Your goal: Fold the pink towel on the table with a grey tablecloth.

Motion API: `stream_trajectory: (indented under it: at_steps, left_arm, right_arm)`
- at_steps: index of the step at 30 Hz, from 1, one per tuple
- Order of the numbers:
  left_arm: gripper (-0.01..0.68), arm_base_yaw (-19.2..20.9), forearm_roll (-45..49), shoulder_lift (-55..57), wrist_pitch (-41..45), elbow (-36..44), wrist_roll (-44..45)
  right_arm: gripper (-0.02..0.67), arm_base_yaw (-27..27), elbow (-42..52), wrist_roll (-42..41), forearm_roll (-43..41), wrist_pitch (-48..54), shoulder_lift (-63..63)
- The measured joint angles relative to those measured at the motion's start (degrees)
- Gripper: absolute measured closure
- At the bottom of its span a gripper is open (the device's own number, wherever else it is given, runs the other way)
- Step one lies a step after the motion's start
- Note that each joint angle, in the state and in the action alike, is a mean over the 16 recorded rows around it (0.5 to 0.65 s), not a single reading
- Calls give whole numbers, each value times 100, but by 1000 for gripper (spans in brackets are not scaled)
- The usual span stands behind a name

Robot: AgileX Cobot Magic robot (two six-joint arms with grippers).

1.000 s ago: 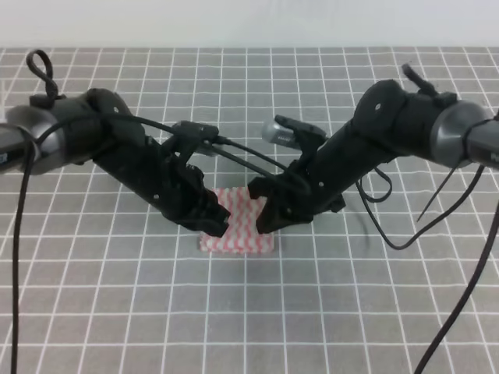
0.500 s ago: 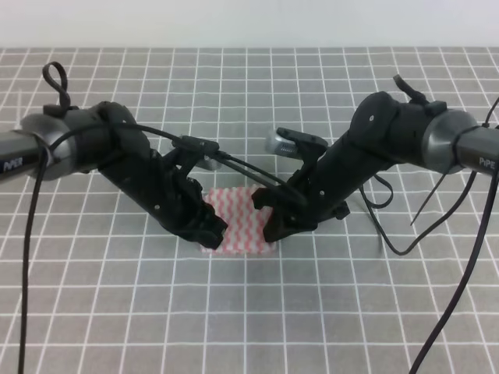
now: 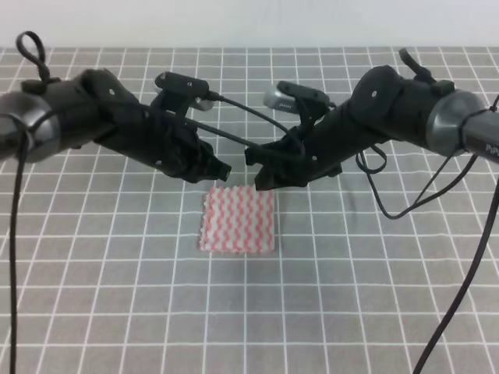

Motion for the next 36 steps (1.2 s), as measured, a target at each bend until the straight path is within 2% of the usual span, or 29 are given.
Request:
stream_trajectory:
  at_steps: [7, 20, 29, 36]
  left_arm:
    - [677, 3, -115, 304, -456, -13, 35]
    - [677, 31, -117, 222, -464, -12, 61]
    - [677, 101, -119, -1040, -652, 358, 64]
    - [676, 135, -138, -2805, -1209, 1382, 31]
  right_arm:
    - [664, -89, -16, 14, 31, -265, 188]
    - [664, -319, -18, -6, 61, -90, 137]
    - [664, -332, 46, -98, -244, 222, -544]
    - [664, -332, 532, -167, -463, 188, -1569]
